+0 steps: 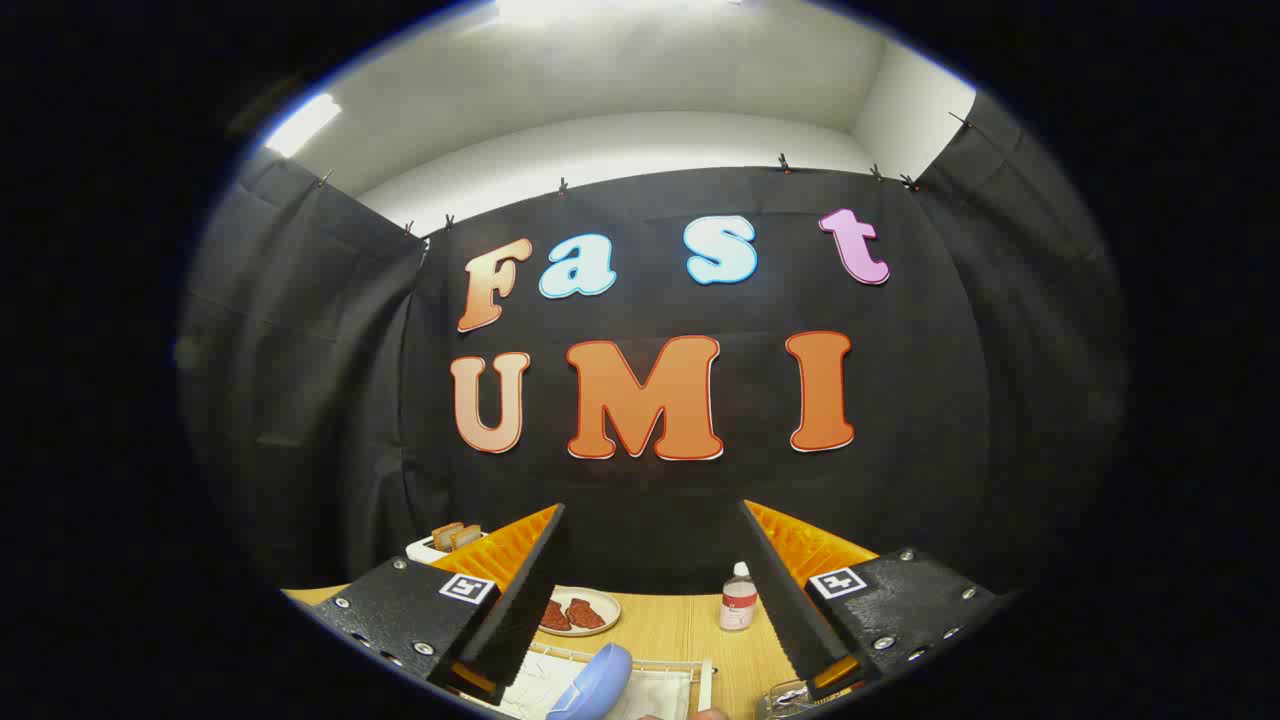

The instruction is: Take the plate from the dish rack, then take the spoon from the basket and place it into the plate.

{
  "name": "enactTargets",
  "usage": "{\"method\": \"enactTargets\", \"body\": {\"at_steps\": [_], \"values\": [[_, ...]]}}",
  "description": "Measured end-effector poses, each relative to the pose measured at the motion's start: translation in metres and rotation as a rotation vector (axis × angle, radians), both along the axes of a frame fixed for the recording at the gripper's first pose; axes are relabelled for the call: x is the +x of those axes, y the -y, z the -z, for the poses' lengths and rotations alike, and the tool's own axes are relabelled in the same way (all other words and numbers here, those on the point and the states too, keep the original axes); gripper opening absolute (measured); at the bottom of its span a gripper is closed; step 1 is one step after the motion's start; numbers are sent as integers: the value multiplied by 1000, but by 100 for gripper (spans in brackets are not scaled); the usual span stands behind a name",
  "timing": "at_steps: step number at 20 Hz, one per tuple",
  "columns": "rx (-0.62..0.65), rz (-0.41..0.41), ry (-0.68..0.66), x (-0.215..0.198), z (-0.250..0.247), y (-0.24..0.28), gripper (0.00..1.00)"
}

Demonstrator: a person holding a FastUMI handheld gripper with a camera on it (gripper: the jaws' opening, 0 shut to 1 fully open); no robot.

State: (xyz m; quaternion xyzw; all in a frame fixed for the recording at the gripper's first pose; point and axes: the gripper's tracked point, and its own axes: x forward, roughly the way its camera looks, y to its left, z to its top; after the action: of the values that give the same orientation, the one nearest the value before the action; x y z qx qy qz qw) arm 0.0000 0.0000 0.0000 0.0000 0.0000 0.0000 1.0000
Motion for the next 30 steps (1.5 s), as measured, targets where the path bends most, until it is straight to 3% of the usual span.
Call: {"method": "enactTargets", "body": {"at_steps": [10, 16, 25, 30], "values": [[8, 37, 0, -5, -10, 5, 98], [5, -20, -12, -13, -15, -3, 98], [-73, -145, -387, -28, 92, -17, 99], [40, -179, -667, -35, 147, -30, 98]]}}
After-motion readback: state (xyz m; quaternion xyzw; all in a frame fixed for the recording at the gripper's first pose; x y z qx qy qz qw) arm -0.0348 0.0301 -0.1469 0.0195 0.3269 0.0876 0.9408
